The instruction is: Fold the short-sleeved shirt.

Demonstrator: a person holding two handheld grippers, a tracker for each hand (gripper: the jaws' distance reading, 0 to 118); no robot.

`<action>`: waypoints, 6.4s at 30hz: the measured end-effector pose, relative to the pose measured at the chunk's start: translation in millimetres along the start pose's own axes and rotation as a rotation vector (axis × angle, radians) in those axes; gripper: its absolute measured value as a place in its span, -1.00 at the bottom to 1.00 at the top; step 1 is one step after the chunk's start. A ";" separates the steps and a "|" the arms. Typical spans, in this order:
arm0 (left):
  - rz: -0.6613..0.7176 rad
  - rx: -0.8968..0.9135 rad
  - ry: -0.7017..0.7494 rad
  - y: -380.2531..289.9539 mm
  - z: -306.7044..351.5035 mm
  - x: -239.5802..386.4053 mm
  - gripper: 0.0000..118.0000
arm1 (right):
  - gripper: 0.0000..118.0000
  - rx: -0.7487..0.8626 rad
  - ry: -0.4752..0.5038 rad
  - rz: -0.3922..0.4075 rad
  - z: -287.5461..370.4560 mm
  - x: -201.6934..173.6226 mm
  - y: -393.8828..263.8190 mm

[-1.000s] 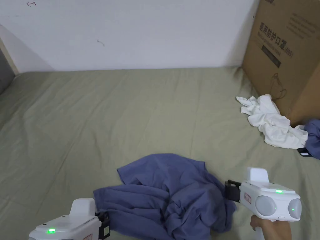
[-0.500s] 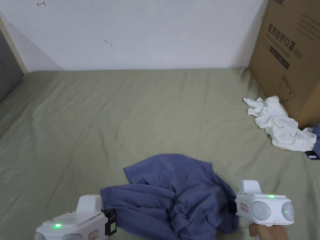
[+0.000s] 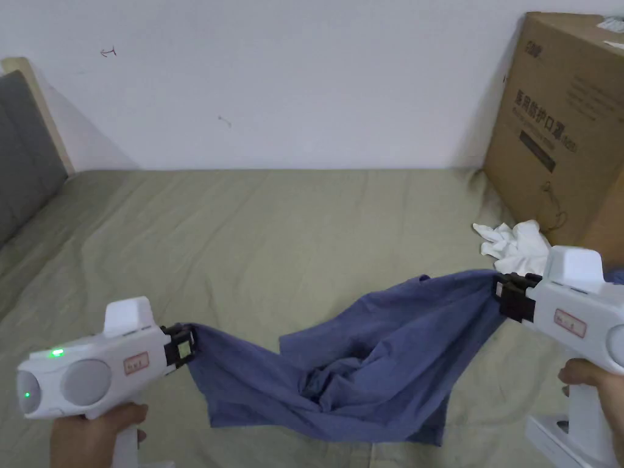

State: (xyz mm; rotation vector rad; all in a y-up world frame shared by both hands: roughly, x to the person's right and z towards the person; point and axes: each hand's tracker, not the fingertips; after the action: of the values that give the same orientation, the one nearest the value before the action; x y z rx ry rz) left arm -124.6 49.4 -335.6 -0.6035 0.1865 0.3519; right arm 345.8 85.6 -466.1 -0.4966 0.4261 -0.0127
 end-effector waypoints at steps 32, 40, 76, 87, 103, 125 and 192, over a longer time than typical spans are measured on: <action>-0.134 0.107 0.184 196.9 -102.4 14.4 -0.83 | -0.88 0.079 -0.121 -0.023 -104.3 10.5 101.5; -0.083 -0.097 0.200 78.2 -138.0 -28.0 -0.83 | -0.88 -0.077 -0.143 -0.089 -124.8 17.8 -12.0; 0.029 -0.510 0.356 -184.6 -14.6 -112.4 -0.71 | -0.86 -0.620 -0.230 -0.253 21.7 -10.9 -260.1; -0.010 -0.104 0.217 -90.0 52.0 -41.1 0.65 | 0.39 -0.183 -0.172 -0.136 70.7 -37.1 -124.1; -0.135 0.338 0.066 -31.3 65.6 40.8 -1.00 | -1.00 0.241 -0.237 0.068 91.9 -49.8 -64.7; -0.264 -0.292 0.127 28.9 -265.1 -16.5 0.11 | -1.00 0.053 -0.270 0.041 -43.2 -7.8 -68.9; -0.095 0.221 0.103 172.3 -5.4 -13.9 -0.97 | -0.98 0.326 -0.115 -0.038 -5.0 16.2 124.9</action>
State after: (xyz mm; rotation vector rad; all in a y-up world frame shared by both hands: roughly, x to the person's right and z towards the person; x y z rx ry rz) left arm -202.7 174.6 -426.0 -0.4108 0.2900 0.2046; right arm 347.4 191.5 -534.5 -0.1825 0.2938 -0.0885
